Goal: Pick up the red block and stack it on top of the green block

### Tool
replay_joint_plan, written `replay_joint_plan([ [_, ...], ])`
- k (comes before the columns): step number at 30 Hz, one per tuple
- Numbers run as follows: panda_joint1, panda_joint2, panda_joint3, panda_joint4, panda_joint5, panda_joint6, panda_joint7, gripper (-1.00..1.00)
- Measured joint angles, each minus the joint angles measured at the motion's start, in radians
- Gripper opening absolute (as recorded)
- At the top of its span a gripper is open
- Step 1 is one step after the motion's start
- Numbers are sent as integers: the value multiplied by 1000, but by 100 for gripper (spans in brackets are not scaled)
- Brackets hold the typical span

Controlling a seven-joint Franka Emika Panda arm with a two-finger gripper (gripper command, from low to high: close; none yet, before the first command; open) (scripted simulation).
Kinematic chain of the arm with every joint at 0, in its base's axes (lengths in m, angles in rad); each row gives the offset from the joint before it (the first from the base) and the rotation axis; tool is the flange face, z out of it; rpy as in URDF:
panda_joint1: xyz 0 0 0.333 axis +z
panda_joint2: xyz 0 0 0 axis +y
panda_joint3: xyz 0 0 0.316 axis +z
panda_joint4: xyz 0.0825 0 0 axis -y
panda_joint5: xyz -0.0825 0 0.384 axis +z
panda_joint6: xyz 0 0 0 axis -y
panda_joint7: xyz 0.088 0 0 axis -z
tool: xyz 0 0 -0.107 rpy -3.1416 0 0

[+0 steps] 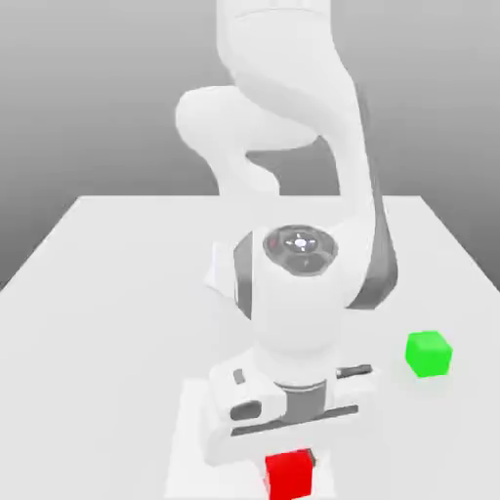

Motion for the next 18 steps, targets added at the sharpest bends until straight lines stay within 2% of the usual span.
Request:
replay_joint_plan([
  [4,28,-133,31,-41,17,-92,31,-100],
  [7,124,-223,118,-118,52,-103,140,-100],
  [12,390,-372,234,-254,96,-112,350,-100],
  [15,451,-444,292,-325,114,-115,463,-100],
  [18,478,-439,300,-336,170,-106,449,-100],
])
